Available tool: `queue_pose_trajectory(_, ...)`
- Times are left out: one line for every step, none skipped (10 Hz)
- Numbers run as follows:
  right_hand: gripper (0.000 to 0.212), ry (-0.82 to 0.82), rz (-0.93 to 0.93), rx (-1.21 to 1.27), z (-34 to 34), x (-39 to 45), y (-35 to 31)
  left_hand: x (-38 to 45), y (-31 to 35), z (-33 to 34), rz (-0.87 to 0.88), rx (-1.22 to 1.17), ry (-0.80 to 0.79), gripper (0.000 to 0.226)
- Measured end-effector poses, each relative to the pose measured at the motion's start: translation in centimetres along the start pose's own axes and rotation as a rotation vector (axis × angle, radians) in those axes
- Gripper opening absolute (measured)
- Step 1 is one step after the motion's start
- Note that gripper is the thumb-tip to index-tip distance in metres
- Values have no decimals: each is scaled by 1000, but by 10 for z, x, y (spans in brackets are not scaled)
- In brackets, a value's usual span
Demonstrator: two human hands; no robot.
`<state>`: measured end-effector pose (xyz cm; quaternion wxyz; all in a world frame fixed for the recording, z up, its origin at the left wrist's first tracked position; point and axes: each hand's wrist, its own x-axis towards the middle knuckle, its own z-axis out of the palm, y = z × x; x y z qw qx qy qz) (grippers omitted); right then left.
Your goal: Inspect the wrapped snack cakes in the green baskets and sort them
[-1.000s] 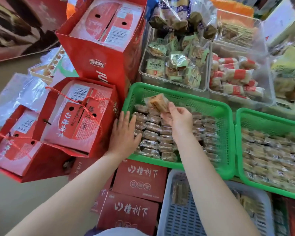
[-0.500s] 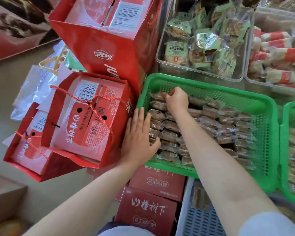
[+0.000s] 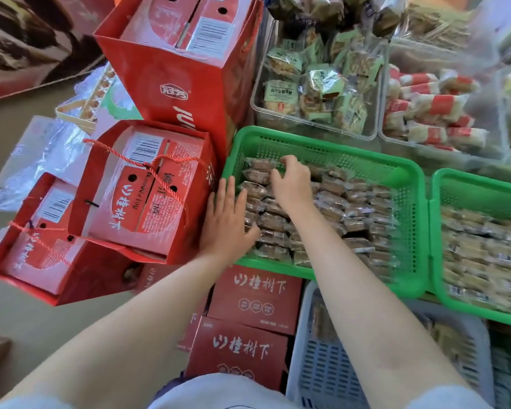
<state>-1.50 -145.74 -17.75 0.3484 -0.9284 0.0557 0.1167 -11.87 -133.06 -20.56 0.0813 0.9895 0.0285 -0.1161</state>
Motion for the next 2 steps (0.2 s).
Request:
queue_pose_trajectory(29, -3, -68, 86, -27, -46, 2, -11, 18, -22, -18, -174, -44, 76)
queue_pose_trajectory(20, 17, -111, 214, -65, -98, 3, -42, 35, -52, 26, -583, -68, 49)
